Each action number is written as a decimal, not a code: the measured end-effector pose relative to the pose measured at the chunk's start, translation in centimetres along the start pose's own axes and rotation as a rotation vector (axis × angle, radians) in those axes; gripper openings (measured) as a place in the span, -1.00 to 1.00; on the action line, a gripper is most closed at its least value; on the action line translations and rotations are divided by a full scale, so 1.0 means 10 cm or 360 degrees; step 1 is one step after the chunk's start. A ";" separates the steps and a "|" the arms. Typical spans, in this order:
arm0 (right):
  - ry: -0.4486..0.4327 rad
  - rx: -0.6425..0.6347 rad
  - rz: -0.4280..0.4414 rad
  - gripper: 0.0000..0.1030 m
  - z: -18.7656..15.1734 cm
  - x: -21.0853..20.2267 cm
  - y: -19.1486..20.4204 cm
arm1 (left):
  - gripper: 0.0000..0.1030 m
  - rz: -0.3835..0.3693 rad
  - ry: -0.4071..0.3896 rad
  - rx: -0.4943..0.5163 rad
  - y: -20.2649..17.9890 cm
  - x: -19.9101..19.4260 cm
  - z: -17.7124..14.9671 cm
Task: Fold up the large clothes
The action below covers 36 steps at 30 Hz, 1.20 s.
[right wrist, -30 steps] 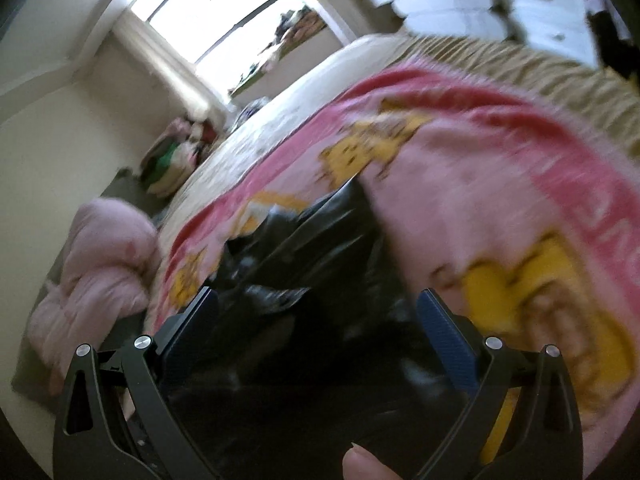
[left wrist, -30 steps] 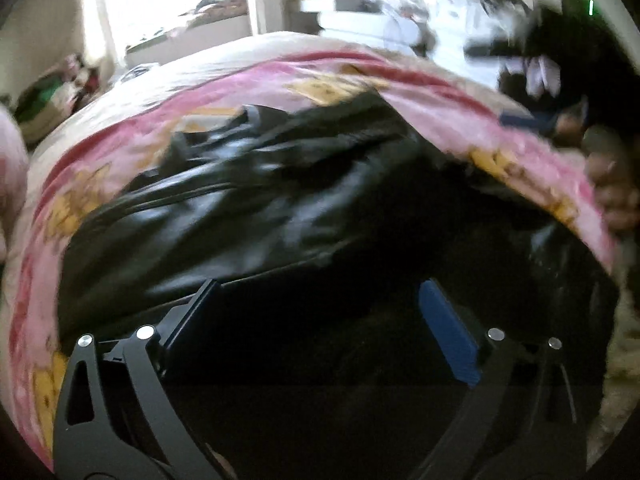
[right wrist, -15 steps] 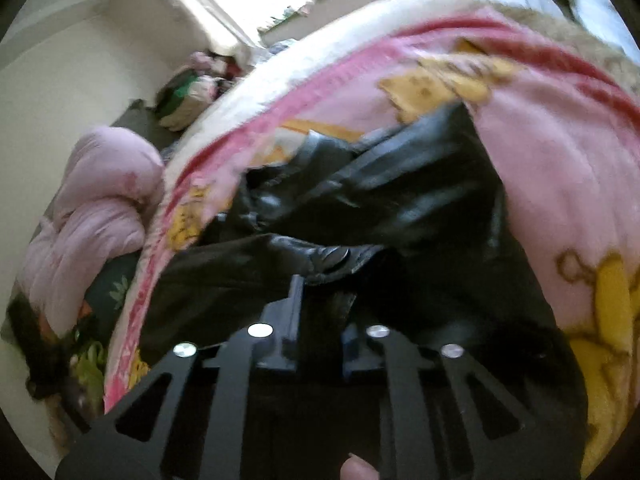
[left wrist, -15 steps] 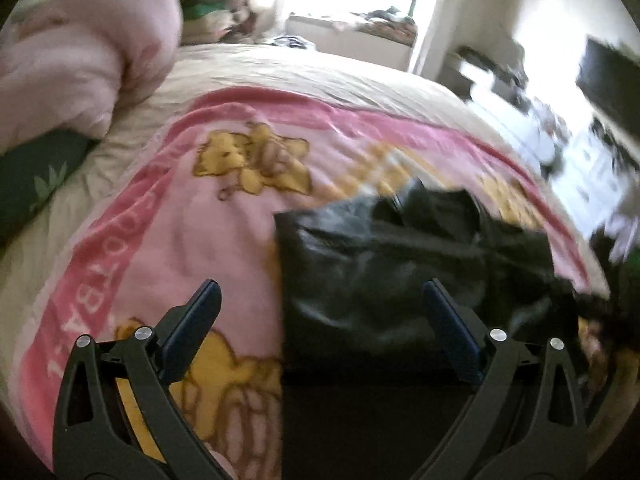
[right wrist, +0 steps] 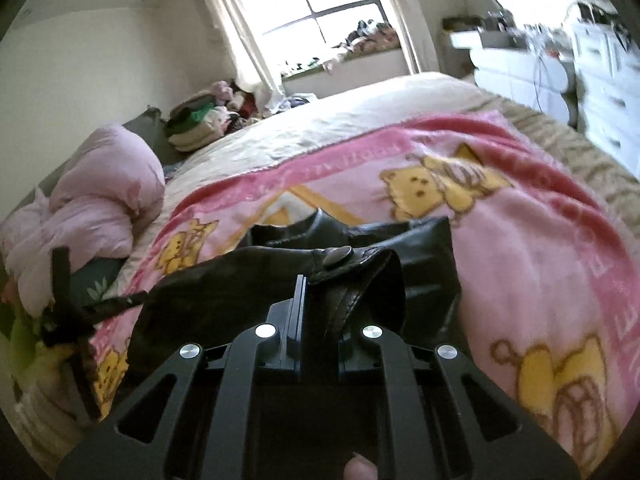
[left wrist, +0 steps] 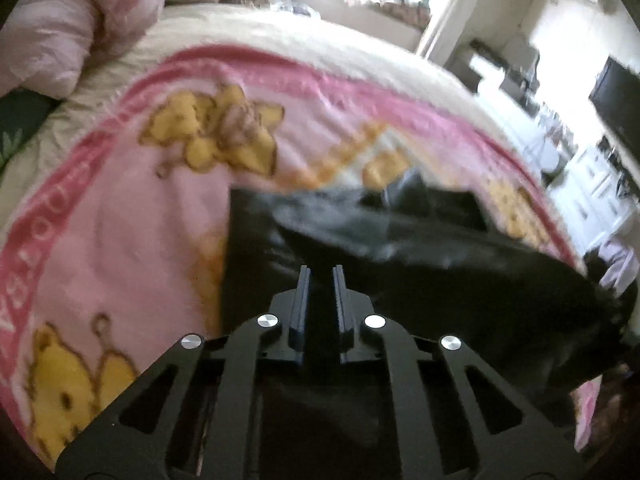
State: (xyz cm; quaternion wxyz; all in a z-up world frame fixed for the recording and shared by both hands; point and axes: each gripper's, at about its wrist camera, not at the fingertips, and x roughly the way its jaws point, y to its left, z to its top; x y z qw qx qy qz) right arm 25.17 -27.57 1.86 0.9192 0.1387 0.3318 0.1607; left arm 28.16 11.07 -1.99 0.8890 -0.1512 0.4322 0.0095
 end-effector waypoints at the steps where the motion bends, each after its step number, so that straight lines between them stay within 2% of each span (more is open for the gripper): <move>1: 0.0008 0.0003 -0.0010 -0.80 -0.01 0.01 0.01 | -0.93 0.0012 0.0023 0.0009 -0.02 0.07 -0.06; 4: 0.0038 0.0017 -0.0030 -0.80 -0.03 0.07 -0.02 | -0.93 0.0045 0.0083 0.0053 -0.06 0.24 -0.21; 8: 0.0099 -0.0007 -0.0108 -0.78 -0.08 0.19 -0.01 | -0.93 0.0076 0.0056 0.0113 -0.06 0.29 -0.30; 12: 0.0150 0.0017 -0.0224 -0.55 -0.11 0.25 -0.07 | -0.93 0.0079 0.0065 0.0125 -0.05 0.32 -0.31; 14: 0.0109 0.0065 -0.0257 -0.51 -0.09 0.17 -0.13 | -0.93 0.0092 0.0051 0.0145 -0.07 0.31 -0.33; 16: -0.0004 0.0051 -0.0316 -0.21 -0.04 0.05 -0.11 | -0.93 0.0104 0.0036 0.0166 -0.08 0.32 -0.33; 19: -0.0064 -0.0032 -0.0319 -0.20 0.03 0.03 0.01 | -0.93 0.0104 0.0025 0.0171 -0.08 0.32 -0.33; 24: 0.0072 -0.0266 -0.0261 -0.20 -0.01 0.42 0.35 | -0.93 0.0097 0.0023 0.0168 -0.07 0.32 -0.34; 26: 0.0154 -0.0327 -0.0264 -0.22 -0.06 0.62 0.42 | -0.93 0.0095 0.0020 0.0167 -0.07 0.32 -0.34; 28: 0.0257 -0.0365 -0.0299 -0.14 -0.17 0.82 0.42 | -0.93 0.0092 0.0018 0.0166 -0.08 0.32 -0.35; 32: 0.0422 -0.0371 -0.0393 -0.10 -0.34 1.09 0.32 | -0.93 0.0079 0.0016 0.0160 -0.07 0.31 -0.35; 36: 0.0454 -0.0329 -0.0404 -0.10 -0.45 1.21 0.25 | -0.93 0.0050 0.0014 0.0148 -0.05 0.31 -0.34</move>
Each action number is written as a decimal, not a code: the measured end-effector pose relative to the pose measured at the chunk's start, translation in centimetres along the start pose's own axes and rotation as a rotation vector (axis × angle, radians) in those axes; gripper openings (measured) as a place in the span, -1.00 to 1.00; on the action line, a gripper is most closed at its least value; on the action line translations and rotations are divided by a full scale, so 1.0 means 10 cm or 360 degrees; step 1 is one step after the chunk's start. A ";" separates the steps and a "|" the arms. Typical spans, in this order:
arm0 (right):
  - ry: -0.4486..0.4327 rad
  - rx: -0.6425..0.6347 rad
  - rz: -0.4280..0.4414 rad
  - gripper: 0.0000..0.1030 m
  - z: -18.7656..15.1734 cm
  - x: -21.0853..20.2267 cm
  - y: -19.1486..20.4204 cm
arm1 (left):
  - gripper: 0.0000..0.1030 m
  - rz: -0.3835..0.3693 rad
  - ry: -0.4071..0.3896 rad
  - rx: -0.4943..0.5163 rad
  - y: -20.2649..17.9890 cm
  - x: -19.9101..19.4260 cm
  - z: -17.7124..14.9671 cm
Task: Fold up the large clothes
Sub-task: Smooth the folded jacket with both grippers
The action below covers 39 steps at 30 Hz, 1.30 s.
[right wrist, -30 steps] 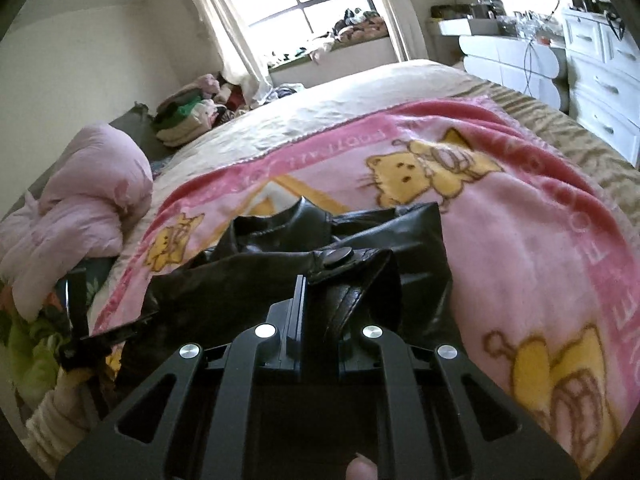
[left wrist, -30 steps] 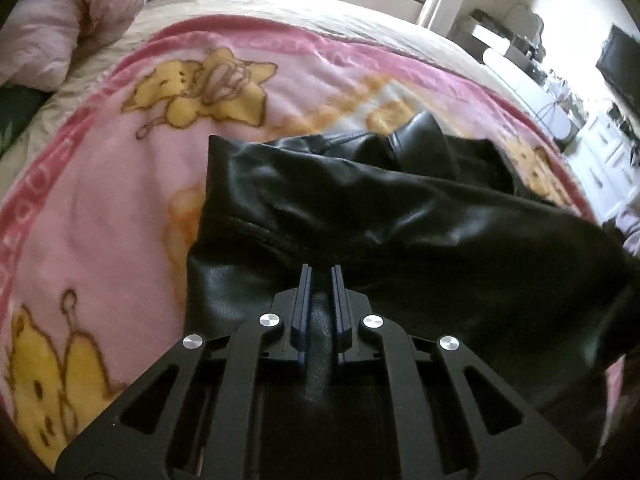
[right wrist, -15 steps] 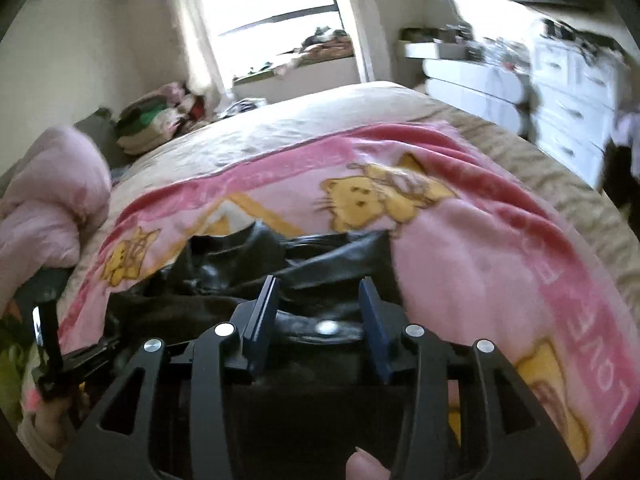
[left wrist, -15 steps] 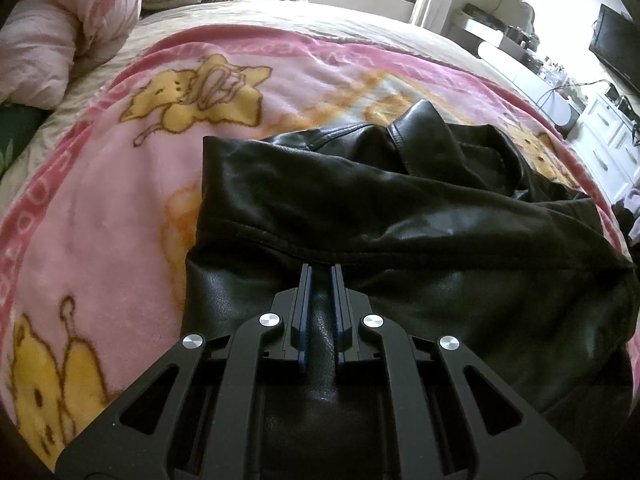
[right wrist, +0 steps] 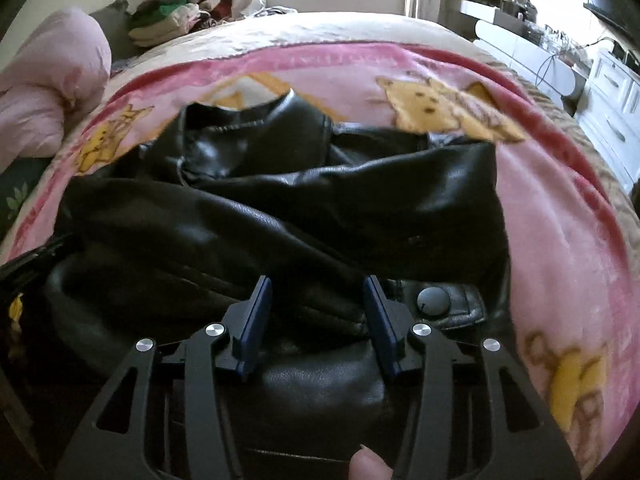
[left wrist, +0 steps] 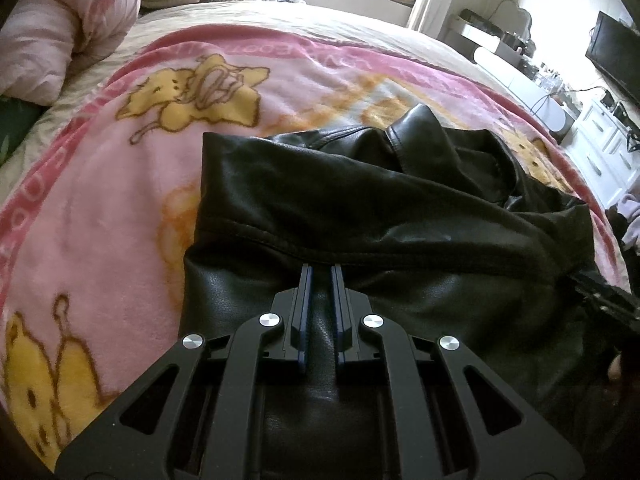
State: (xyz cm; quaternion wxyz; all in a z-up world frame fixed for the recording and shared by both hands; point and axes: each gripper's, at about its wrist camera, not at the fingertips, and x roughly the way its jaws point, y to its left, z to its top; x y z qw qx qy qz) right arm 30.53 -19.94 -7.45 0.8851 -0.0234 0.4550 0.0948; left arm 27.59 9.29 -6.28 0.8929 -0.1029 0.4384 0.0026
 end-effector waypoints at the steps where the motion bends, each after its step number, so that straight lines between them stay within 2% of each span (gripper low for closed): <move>1: -0.0001 0.0003 -0.0004 -0.10 0.00 0.00 0.01 | -0.93 -0.0010 0.0000 -0.0008 0.01 0.00 0.00; 3: -0.0008 0.0007 0.0005 -0.10 0.01 -0.03 0.02 | -0.93 -0.0032 0.0000 -0.0023 0.04 0.00 0.01; 9: -0.0111 0.0153 0.0255 0.04 0.12 -0.41 -0.12 | -0.92 -0.0094 0.0000 -0.0021 0.08 -0.17 0.07; 11: -0.0159 0.0171 0.0303 0.05 0.14 -0.56 -0.15 | -0.73 -0.0118 -0.0028 -0.0053 0.10 -0.29 0.08; 13: -0.0183 0.0179 0.0332 0.07 0.15 -0.66 -0.17 | -0.42 -0.0118 -0.0058 -0.0052 0.09 -0.40 0.07; 17: -0.0224 0.0175 0.0359 0.10 0.14 -0.81 -0.19 | -0.18 -0.0141 -0.0108 0.0010 -0.04 -0.61 0.02; 19: -0.0252 0.0179 0.0378 0.29 0.12 -0.90 -0.20 | -0.03 -0.0159 -0.0126 0.0052 -0.13 -0.70 -0.01; 21: -0.0277 0.0191 0.0395 0.32 0.09 -0.97 -0.21 | 0.04 -0.0167 -0.0131 0.0086 -0.22 -0.73 -0.04; 27: -0.0320 0.0197 0.0393 0.32 0.03 -1.08 -0.28 | 0.04 -0.0231 -0.0034 0.0190 -0.44 -0.68 -0.26; 31: -0.0307 0.0169 0.0406 0.32 -0.02 -1.10 -0.25 | 0.04 -0.0168 0.0050 0.0262 -0.54 -0.54 -0.45; 36: -0.0275 0.0084 0.0427 0.32 -0.10 -1.10 -0.09 | 0.02 -0.0104 0.0039 0.0367 -0.65 -0.46 -0.65; 39: -0.0247 -0.0006 0.0440 0.32 -0.17 -1.09 0.09 | 0.02 -0.0120 0.0032 0.0356 -0.60 -0.46 -0.69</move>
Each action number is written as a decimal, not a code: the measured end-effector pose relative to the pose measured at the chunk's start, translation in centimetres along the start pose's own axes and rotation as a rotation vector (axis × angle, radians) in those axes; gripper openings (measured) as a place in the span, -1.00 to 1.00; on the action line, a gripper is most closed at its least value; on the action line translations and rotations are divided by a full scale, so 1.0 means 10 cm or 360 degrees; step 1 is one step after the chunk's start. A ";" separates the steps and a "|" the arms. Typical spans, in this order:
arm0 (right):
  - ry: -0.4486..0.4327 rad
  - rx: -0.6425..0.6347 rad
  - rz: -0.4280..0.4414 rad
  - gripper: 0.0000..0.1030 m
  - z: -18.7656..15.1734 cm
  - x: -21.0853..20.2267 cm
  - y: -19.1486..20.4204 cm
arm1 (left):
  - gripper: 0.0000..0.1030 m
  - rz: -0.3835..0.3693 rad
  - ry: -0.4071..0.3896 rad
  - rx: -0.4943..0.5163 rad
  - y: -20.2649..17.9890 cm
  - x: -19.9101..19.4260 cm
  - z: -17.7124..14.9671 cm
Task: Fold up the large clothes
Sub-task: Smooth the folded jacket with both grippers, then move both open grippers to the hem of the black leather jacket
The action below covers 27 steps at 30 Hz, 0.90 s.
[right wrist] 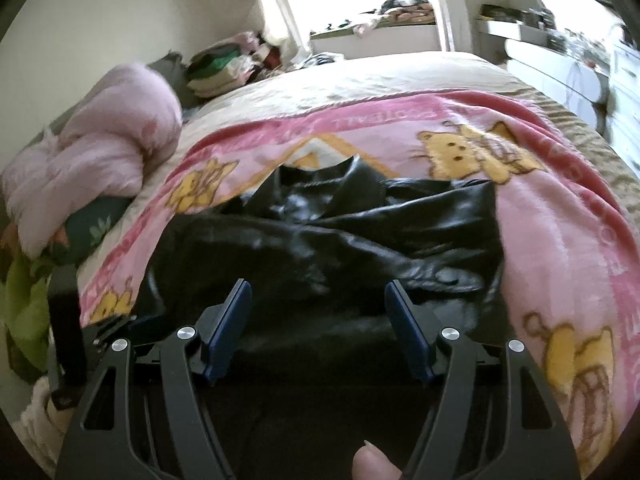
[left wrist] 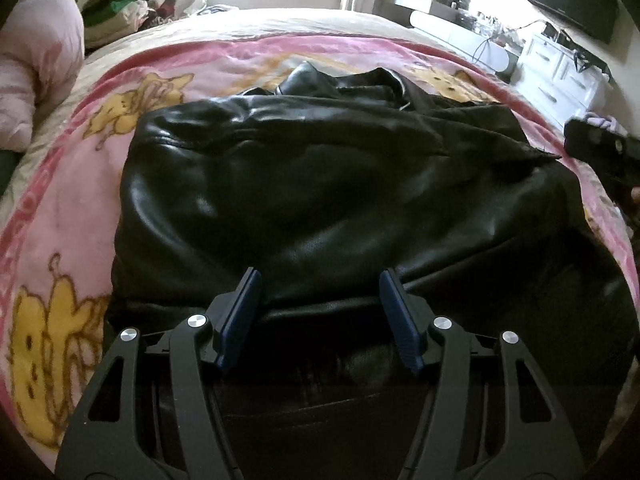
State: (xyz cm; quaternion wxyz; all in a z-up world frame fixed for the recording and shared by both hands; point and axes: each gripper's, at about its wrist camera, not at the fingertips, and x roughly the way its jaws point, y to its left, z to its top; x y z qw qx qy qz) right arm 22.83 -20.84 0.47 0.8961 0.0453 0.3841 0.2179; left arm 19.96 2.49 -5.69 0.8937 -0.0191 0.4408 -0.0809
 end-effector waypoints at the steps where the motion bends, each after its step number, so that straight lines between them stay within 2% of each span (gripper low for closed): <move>1: 0.0021 -0.0047 -0.0010 0.32 -0.03 0.04 0.08 | 0.02 -0.0014 -0.0002 -0.0015 0.02 0.00 0.00; 4: 0.0105 -0.0118 -0.0068 0.32 -0.10 0.19 0.18 | 0.02 -0.0027 -0.0003 -0.0028 0.04 0.00 0.00; 8: 0.0280 -0.0158 -0.0282 0.29 -0.25 0.45 0.09 | 0.03 -0.0038 -0.0005 -0.0037 0.04 0.00 0.00; 9: 0.0354 -0.0122 -0.0302 0.26 -0.30 0.53 0.01 | 0.03 -0.0049 -0.0006 -0.0044 0.05 -0.01 0.01; 11: 0.0406 -0.0037 -0.0261 0.22 -0.38 0.60 -0.11 | 0.04 -0.0070 -0.0003 -0.0055 0.06 -0.01 0.02; 14: 0.0399 0.0022 -0.0246 0.22 -0.43 0.61 -0.16 | 0.04 -0.0085 -0.0002 -0.0059 0.07 -0.01 0.02; 18: 0.0368 -0.0004 -0.0292 0.22 -0.50 0.62 -0.12 | 0.04 -0.0102 0.0003 -0.0074 0.10 0.00 0.03; 24: 0.0341 0.0031 -0.0254 0.25 -0.41 0.54 -0.12 | 0.04 -0.0107 -0.0002 -0.0088 0.10 0.01 0.04; 27: 0.0325 0.0029 -0.0209 0.46 -0.39 0.48 -0.07 | 0.04 -0.0104 -0.0012 -0.0097 0.11 -0.01 0.05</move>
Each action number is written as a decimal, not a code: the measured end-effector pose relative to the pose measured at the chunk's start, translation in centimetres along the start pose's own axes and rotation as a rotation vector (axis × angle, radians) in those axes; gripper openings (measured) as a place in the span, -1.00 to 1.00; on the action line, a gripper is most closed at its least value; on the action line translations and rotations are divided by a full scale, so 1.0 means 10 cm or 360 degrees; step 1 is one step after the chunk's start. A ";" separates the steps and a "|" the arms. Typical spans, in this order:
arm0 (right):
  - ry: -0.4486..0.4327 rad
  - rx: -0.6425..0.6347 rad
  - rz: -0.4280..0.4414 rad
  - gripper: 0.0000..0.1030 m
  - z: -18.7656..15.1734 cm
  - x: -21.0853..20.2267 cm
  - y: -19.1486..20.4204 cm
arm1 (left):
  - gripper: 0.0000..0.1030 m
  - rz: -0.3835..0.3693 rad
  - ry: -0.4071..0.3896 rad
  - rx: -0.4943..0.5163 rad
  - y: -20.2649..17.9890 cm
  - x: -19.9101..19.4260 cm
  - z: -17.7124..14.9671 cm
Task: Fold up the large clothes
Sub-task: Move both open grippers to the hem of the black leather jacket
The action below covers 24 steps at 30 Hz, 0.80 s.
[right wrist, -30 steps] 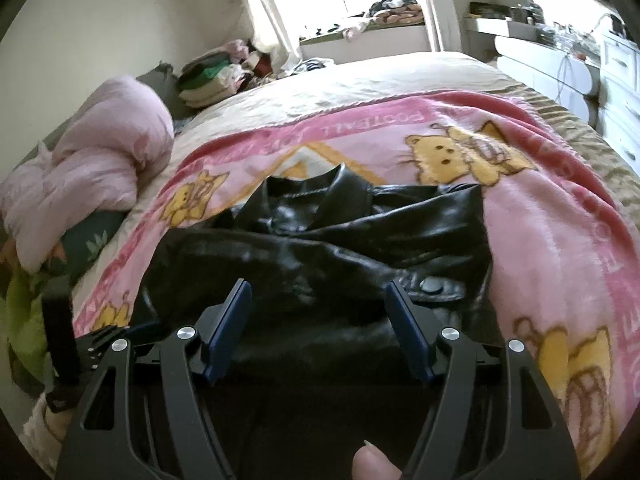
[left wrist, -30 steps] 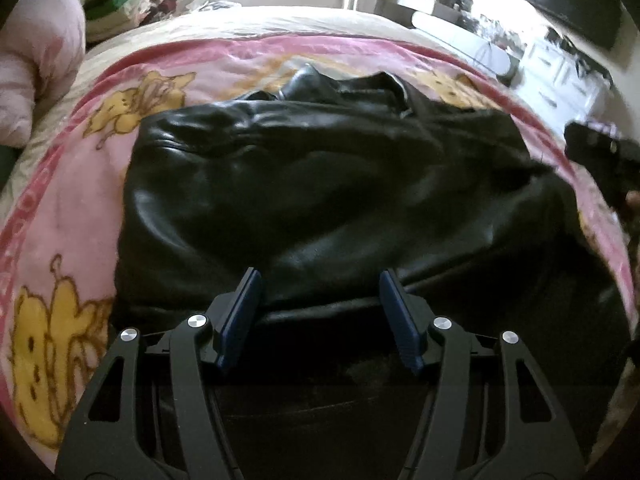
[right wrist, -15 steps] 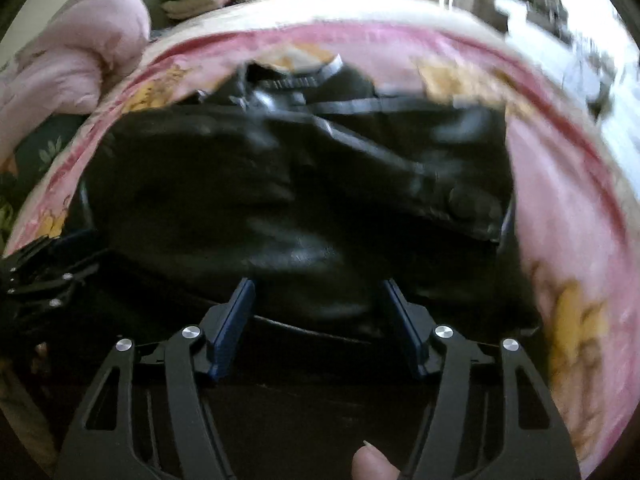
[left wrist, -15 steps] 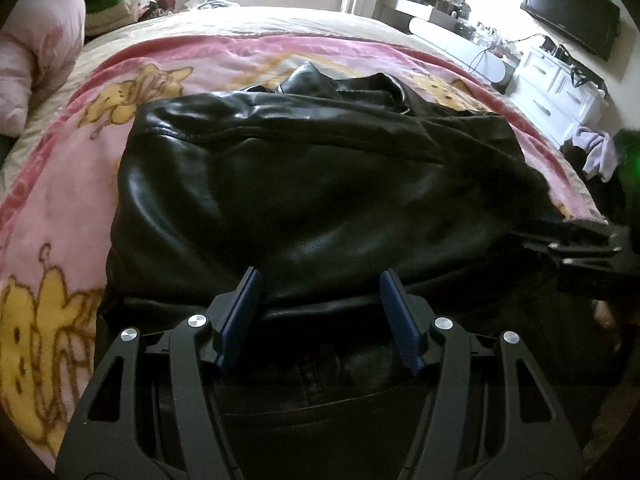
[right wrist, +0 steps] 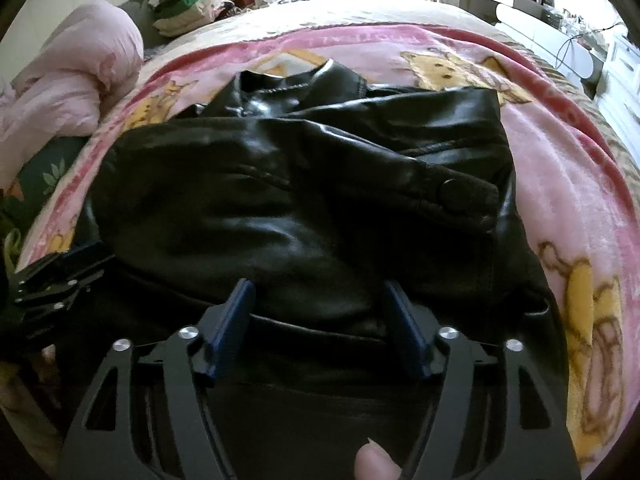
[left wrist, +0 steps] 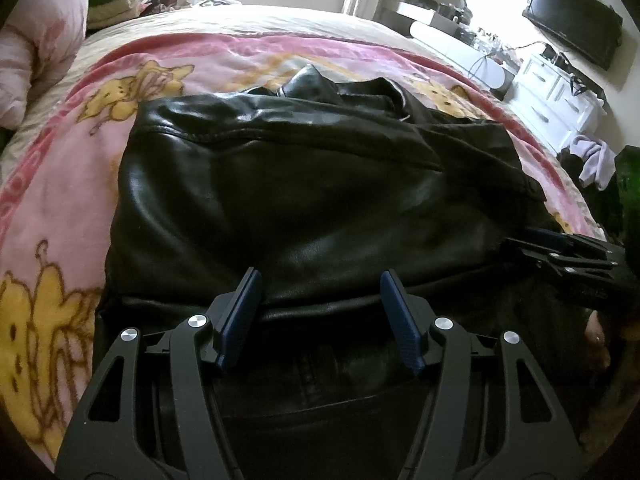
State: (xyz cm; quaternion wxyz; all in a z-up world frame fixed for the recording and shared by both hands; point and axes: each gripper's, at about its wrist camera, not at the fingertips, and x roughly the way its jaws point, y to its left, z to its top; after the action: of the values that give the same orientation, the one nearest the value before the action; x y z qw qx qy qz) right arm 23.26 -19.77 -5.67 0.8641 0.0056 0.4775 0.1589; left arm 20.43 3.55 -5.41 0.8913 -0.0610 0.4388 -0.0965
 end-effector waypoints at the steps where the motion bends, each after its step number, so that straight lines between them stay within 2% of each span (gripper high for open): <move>1: -0.0006 -0.0006 0.0021 0.55 0.00 -0.02 0.02 | 0.05 -0.0001 -0.0009 -0.0008 0.00 -0.01 0.00; 7: -0.0032 -0.0010 0.0068 0.71 0.02 -0.11 0.07 | 0.06 -0.0005 -0.0029 -0.0026 0.00 -0.08 0.02; 10: -0.0054 0.0037 0.0143 0.81 0.03 -0.15 0.03 | 0.27 -0.0035 -0.0021 -0.0061 0.00 -0.12 0.03; 12: -0.0064 0.0057 0.0170 0.83 0.05 -0.18 0.01 | 0.29 -0.0017 -0.0021 -0.0051 -0.03 -0.13 0.03; 24: -0.0146 0.0122 0.0162 0.91 0.09 -0.35 -0.06 | 0.74 0.0062 -0.0016 -0.0055 -0.09 -0.25 0.04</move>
State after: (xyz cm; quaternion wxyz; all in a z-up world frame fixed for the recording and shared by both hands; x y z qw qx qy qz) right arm 22.43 -21.20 -2.42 0.8750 0.0702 0.4423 0.1838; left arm 19.11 3.26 -3.08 0.8941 -0.0682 0.4369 -0.0711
